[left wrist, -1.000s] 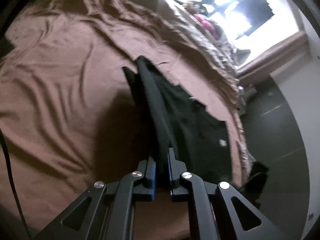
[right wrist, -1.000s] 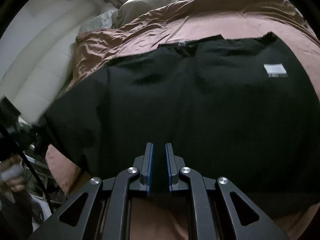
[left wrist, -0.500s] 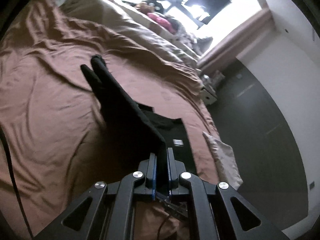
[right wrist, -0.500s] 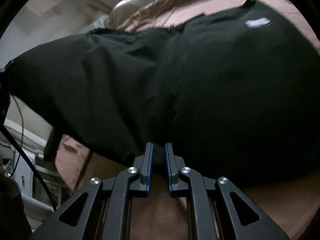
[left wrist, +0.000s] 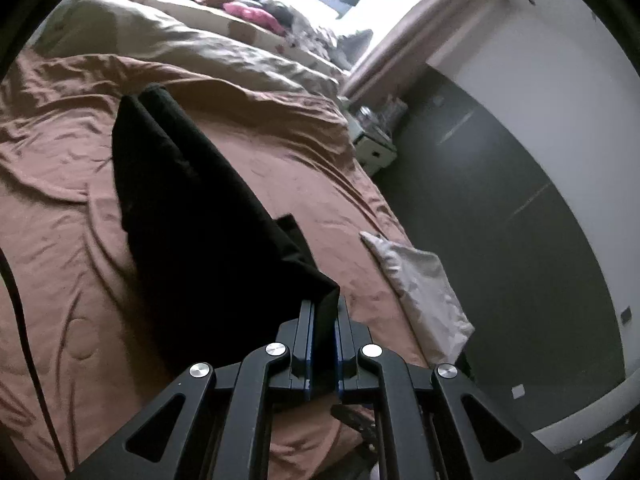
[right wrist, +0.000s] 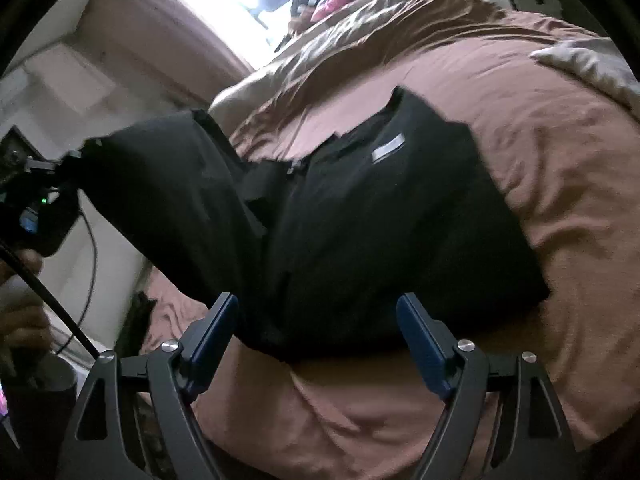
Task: Fold large clothes
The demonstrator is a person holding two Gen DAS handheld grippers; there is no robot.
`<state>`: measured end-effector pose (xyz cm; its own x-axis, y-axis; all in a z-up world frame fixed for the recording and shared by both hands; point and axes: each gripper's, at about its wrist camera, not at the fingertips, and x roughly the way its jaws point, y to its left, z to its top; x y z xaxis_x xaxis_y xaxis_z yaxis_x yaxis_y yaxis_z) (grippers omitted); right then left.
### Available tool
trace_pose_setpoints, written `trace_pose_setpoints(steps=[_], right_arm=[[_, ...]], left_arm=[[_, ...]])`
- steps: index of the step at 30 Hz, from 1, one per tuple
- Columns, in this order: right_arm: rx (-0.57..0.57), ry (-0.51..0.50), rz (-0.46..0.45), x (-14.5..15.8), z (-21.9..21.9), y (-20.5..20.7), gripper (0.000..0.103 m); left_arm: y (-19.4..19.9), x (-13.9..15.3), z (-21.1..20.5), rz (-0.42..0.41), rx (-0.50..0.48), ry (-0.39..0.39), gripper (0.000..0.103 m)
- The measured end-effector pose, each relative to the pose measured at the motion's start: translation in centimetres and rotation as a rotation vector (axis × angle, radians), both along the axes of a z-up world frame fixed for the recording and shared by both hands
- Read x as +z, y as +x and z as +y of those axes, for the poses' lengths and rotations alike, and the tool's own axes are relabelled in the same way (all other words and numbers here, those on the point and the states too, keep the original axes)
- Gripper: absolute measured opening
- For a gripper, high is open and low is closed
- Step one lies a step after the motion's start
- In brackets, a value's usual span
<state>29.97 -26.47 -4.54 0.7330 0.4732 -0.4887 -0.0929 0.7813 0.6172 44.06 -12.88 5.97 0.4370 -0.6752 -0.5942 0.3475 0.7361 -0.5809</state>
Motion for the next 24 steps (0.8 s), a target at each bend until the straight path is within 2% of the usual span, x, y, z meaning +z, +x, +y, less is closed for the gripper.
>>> trace_pose_setpoints(steps=[7,11,13,14,16,18,19,20,24], right_arm=[[-0.097,0.085,-0.027,-1.5,-4.1,-3.9,0.08],[-0.129,0.085,-0.004,-2.2,-5.9,-5.2,0.08],[-0.139,0.086,0.018,-2.4,-6.4,-4.8,0.08],[-0.145,0.089,0.028,-2.4,-6.6,-5.0,0.08],[-0.155,0.097,0.039,-2.3,-7.1,-5.3,0.08],[-0.159,0.112,0.039,-2.3,-7.6,-5.5,0.08],[-0.157,0.118,0.038,-2.0,-7.7,-5.6,0.08],[-0.154,0.121,0.036,-1.9,-7.7,-5.4,0.08],[-0.111,0.145,0.008,-1.5,-7.4,-4.4,0.08]], left_arm=[[1.3,-2.1,-6.7,0.045,-0.103,0.049,0.007],[1.5,-3.9,-10.9,0.09,-0.17,0.081,0.008],[1.6,-4.9,-12.7,0.119,-0.19,0.103,0.013],[1.6,-5.4,-13.3,0.132,-0.206,0.089,0.014],[1.6,-5.9,-13.8,0.161,-0.23,0.029,0.015],[1.7,-6.1,-13.5,0.171,-0.226,0.01,0.029],[1.6,-6.1,-13.2,0.162,-0.213,0.018,0.039],[1.5,-6.1,-12.7,0.146,-0.196,0.032,0.043],[1.6,-6.7,-10.1,0.133,-0.129,0.077,0.044]])
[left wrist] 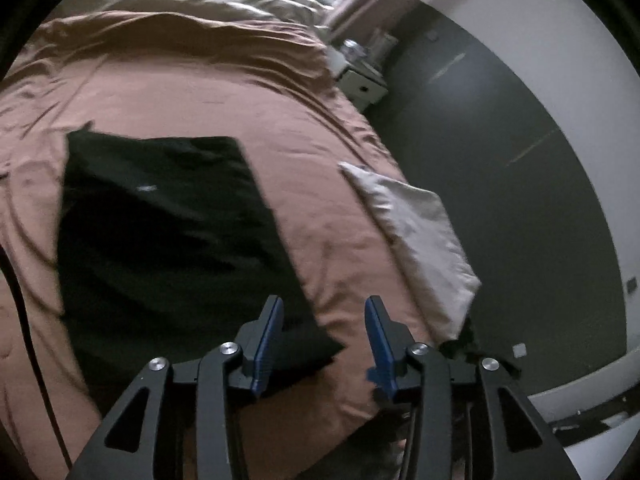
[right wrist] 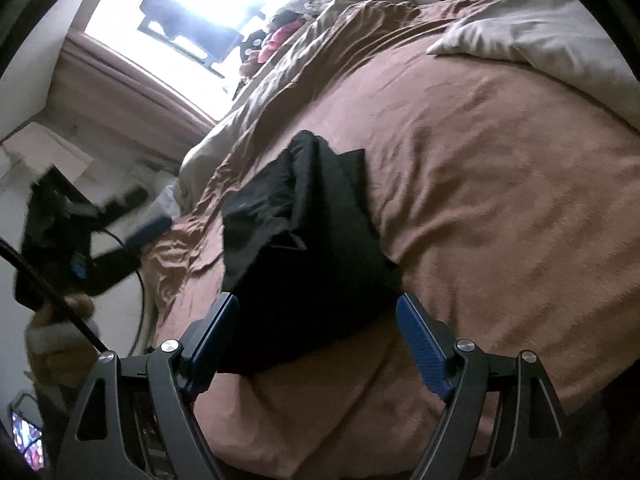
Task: Fold large clothes
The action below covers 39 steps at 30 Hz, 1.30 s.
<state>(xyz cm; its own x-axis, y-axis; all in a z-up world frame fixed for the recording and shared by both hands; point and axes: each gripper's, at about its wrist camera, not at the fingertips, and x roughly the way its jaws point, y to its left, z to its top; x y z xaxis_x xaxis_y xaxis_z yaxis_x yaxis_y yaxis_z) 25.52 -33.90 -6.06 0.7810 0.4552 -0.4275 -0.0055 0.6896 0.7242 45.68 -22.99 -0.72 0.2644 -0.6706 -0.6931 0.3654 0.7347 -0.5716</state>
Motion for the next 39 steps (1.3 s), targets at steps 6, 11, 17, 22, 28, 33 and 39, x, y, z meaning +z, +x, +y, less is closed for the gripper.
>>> trace_pose_setpoints(steps=[6,11,17,22,28,33,39], right_arm=[[0.066,-0.025,-0.012,0.3,1.7,3.9,0.08],[0.102,-0.055,0.028,0.1,2.5,7.1,0.053],[0.128,-0.087,0.03,0.1,3.0,8.3,0.007],[0.098,-0.099,0.015,-0.2,2.4,7.0,0.005],[0.045,-0.053,0.058,-2.8,0.4,5.2,0.005],[0.016,-0.03,0.064,-3.2,-0.1,3.8,0.004],[-0.009,-0.023,0.059,-2.8,0.2,2.2,0.004]], left_arm=[[0.5,-2.8,6.3,0.026,0.146,0.067,0.045],[0.0,-6.3,10.8,0.07,0.249,0.111,0.045],[-0.5,-10.5,12.9,0.15,0.299,0.122,0.045],[-0.8,-12.0,11.9,0.166,0.273,0.128,0.045],[-1.1,-11.1,9.3,0.1,0.205,0.173,0.05],[-0.8,-11.1,8.4,0.084,0.173,0.17,0.05],[0.6,-11.2,9.9,0.074,0.193,0.138,0.05]])
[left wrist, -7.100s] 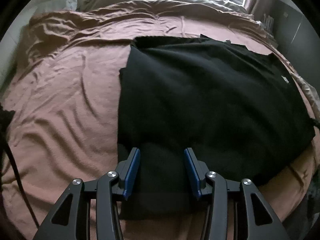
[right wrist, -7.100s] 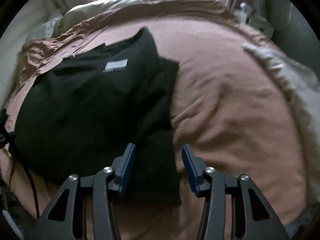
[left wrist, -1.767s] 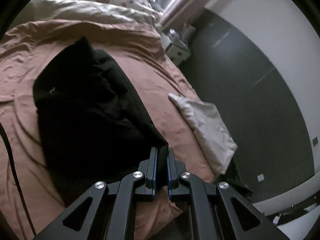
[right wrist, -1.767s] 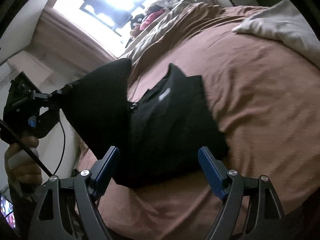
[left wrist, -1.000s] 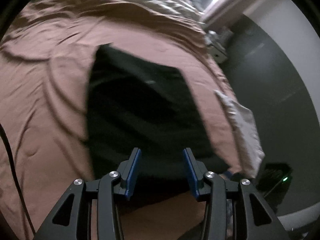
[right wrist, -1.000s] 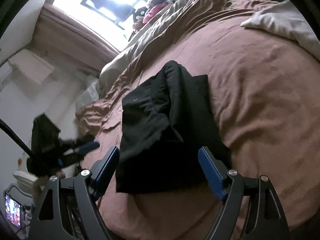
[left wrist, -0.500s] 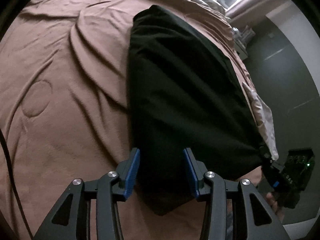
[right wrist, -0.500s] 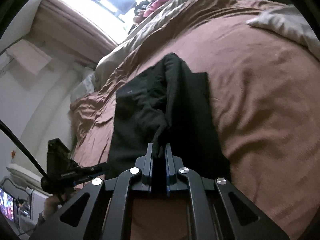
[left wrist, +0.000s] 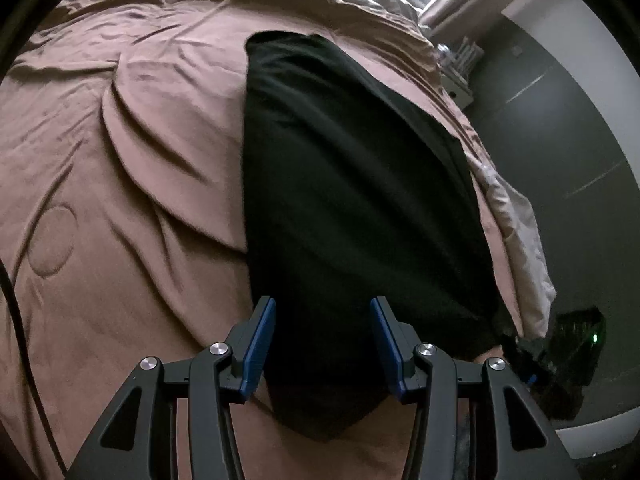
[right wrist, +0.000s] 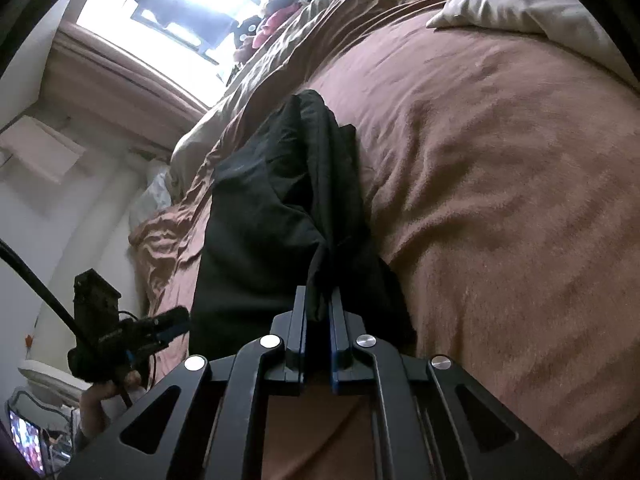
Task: Fold large clothes
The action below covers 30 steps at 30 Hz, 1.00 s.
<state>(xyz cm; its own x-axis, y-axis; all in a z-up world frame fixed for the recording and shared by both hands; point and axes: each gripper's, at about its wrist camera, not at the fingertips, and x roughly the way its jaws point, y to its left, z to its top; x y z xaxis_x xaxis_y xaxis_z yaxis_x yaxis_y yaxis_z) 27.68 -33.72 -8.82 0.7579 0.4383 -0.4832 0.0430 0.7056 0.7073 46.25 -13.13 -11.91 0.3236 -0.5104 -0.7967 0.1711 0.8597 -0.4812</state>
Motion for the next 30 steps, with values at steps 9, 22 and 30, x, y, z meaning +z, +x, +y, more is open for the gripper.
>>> trace_pose_setpoints(steps=[9,22,30], right_arm=[[-0.016,-0.023,0.016,0.5,0.1,-0.4,0.004],[0.004,-0.068,0.03,2.4,-1.7,0.3,0.018],[0.044,-0.113,-0.022,6.5,-4.7,3.2,0.077]], left_arm=[[3.0,-1.3,-0.2,-0.001,0.028,-0.029,0.05],[3.5,-0.5,-1.6,-0.009,0.002,-0.011,0.05],[4.1,0.0,-0.2,-0.024,0.015,-0.008,0.05]])
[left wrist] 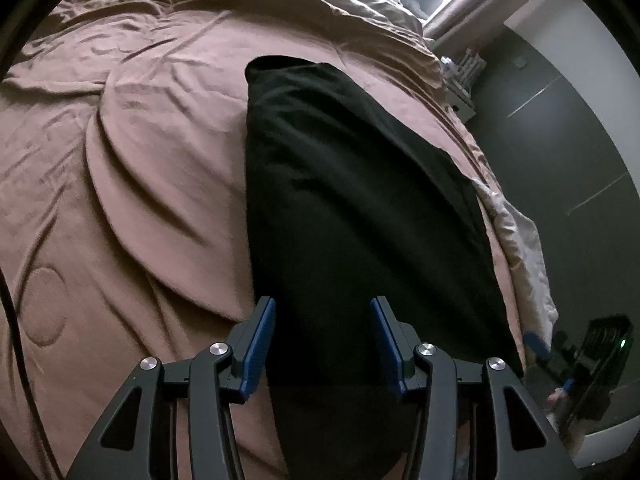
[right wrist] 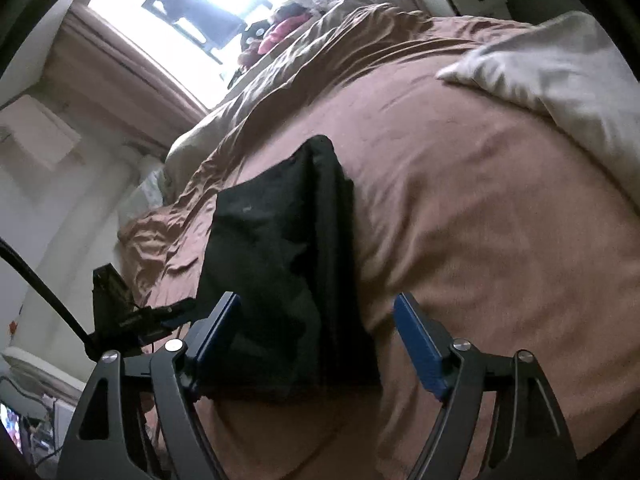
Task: Fold large clothes
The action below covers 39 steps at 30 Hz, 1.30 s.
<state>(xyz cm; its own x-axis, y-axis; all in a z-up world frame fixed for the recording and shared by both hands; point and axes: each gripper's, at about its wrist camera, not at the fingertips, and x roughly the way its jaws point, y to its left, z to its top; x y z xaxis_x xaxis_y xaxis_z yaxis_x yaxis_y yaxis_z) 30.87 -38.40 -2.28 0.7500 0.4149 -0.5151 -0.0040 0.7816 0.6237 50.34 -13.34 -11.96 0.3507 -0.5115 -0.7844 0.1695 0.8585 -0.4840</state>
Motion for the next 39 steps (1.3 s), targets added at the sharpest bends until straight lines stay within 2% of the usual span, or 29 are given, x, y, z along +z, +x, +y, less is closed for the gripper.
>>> trace_pose_setpoints(steps=[6,15,23,27,34,39], right_arm=[[0.108,0.037,0.062,0.0,-1.1,7.1,0.077],[0.164,0.134,0.137,-1.7,-2.5,15.6,0.077],[0.213,0.202,0.212,-4.5,-2.2,20.7,0.078],[0.264,0.271,0.224,-5.6,-2.1,22.2,0.078],[0.349,0.318,0.264,-6.6,-1.6,24.5,0.078],[0.331,0.365,0.292,-7.6,-2.2,26.6,0.078]], left_arm=[[1.1,-0.3,0.4,0.003,0.019,0.001,0.05],[3.2,-1.0,0.7,0.005,0.013,-0.011,0.05],[5.4,-1.0,0.7,-0.002,0.022,-0.006,0.052],[6.3,-1.2,0.3,-0.006,0.012,0.008,0.052],[7.0,-1.4,0.1,-0.003,0.017,0.009,0.052],[7.6,-1.5,-0.1,-0.005,0.034,0.008,0.054]])
